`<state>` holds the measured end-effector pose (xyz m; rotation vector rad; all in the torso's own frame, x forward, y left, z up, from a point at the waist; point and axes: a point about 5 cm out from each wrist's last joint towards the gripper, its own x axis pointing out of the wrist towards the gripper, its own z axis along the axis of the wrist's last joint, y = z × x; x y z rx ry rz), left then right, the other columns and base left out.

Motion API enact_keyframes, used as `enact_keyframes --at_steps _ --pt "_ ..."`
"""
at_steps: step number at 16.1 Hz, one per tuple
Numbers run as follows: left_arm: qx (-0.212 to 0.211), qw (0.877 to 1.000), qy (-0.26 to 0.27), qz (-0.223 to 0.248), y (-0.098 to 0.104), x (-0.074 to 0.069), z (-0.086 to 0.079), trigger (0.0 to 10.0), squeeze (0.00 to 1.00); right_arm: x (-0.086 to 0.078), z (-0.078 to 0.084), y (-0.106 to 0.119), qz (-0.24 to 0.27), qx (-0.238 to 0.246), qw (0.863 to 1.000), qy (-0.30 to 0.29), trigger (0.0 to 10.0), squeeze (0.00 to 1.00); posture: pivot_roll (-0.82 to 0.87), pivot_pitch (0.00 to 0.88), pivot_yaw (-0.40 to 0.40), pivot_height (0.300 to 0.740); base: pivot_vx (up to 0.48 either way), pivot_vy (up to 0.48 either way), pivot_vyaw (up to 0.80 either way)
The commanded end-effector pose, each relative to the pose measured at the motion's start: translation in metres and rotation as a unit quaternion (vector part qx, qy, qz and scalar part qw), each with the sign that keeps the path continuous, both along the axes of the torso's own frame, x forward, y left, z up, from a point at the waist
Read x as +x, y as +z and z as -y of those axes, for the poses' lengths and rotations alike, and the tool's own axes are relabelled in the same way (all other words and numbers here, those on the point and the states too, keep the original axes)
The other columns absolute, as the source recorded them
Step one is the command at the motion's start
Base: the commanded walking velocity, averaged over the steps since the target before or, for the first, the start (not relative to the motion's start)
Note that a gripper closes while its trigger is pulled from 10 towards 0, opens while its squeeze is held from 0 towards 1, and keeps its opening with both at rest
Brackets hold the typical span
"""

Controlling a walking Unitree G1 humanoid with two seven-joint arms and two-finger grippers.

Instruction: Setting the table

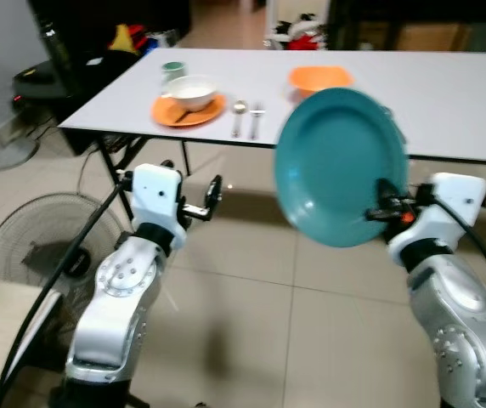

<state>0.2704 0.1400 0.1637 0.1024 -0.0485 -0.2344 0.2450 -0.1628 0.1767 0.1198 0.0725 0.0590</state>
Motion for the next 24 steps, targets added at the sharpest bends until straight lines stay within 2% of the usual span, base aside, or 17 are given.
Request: enact_keyframes --at_steps 1,4,7,17,24 --pt "0.005 1.0 0.011 -0.001 0.0 -0.001 -0.006 10.0 0.0 -0.001 -0.006 0.004 0.012 0.001 1.0 0.024 10.0 0.0 0.04 0.0 0.039 0.74 0.296 0.0 0.0" --pt "0.012 1.0 0.012 -0.006 -0.003 -0.006 -0.008 10.0 0.0 -0.004 0.003 -0.005 -0.007 0.018 1.0 0.006 10.0 0.0 0.05 0.0 0.029 0.74 0.298 0.0 0.0" --pt "0.014 1.0 0.007 -0.009 -0.004 -0.01 -0.009 10.0 0.0 -0.005 0.001 -0.008 -0.017 0.015 1.0 0.014 10.0 0.0 0.05 0.0 0.026 0.74 0.299 0.0 0.0" --pt "0.011 1.0 -0.008 -0.008 -0.002 -0.007 -0.005 10.0 0.0 -0.003 0.003 -0.007 -0.013 0.027 1.0 0.008 10.0 0.0 0.04 0.0 0.049 0.74 0.3 0.0 0.0" --pt "0.009 1.0 -0.009 -0.008 -0.002 -0.005 -0.005 10.0 0.0 0.0 0.004 -0.007 -0.019 0.038 0.999 0.007 10.0 0.0 0.04 0.0 0.041 0.74 0.324 0.0 -0.75"
